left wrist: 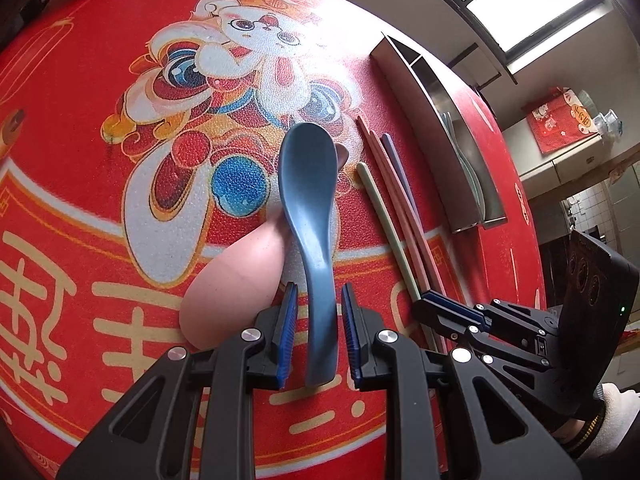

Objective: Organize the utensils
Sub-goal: 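Lift green chopstick with right gripper while left gripper lifts the blue spoon, then lay green chopstick in the steel tray and open right gripper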

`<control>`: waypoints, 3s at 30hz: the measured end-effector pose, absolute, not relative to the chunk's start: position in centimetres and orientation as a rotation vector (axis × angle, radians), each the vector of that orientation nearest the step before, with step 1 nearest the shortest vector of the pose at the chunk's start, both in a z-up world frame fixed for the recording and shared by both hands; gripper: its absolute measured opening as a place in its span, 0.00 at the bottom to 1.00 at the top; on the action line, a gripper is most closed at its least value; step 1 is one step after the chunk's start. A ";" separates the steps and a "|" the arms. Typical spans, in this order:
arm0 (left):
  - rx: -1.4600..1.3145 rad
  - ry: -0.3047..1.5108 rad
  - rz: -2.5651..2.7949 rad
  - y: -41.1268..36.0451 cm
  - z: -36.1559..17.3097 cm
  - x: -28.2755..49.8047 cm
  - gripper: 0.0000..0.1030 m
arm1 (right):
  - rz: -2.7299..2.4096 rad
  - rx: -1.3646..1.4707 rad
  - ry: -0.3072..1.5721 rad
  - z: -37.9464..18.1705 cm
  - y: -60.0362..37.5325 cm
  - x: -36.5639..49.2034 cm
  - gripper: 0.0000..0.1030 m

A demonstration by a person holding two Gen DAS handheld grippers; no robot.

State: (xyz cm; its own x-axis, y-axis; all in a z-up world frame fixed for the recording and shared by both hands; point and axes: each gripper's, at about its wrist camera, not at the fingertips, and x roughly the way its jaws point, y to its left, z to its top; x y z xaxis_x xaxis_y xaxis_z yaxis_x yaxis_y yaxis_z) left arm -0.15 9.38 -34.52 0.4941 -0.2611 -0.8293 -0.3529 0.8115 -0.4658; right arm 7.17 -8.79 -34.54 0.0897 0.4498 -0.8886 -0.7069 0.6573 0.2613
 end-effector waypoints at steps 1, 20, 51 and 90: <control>-0.651 1.074 0.060 9.3 -34.5 -0.1 0.21 | 0.874 -0.259 1.202 -34.5 -8.8 7.2 0.06; -0.499 0.972 0.063 8.3 -30.7 -0.3 0.12 | 0.873 -0.250 1.215 -34.6 -8.5 7.5 0.05; -0.525 0.939 0.177 10.5 -30.1 -2.1 0.12 | 0.830 -0.008 1.077 -29.4 -11.9 14.2 0.05; -0.571 0.942 0.270 12.5 -30.7 -3.4 0.12 | 0.688 -0.154 1.098 -29.9 -8.2 23.8 0.33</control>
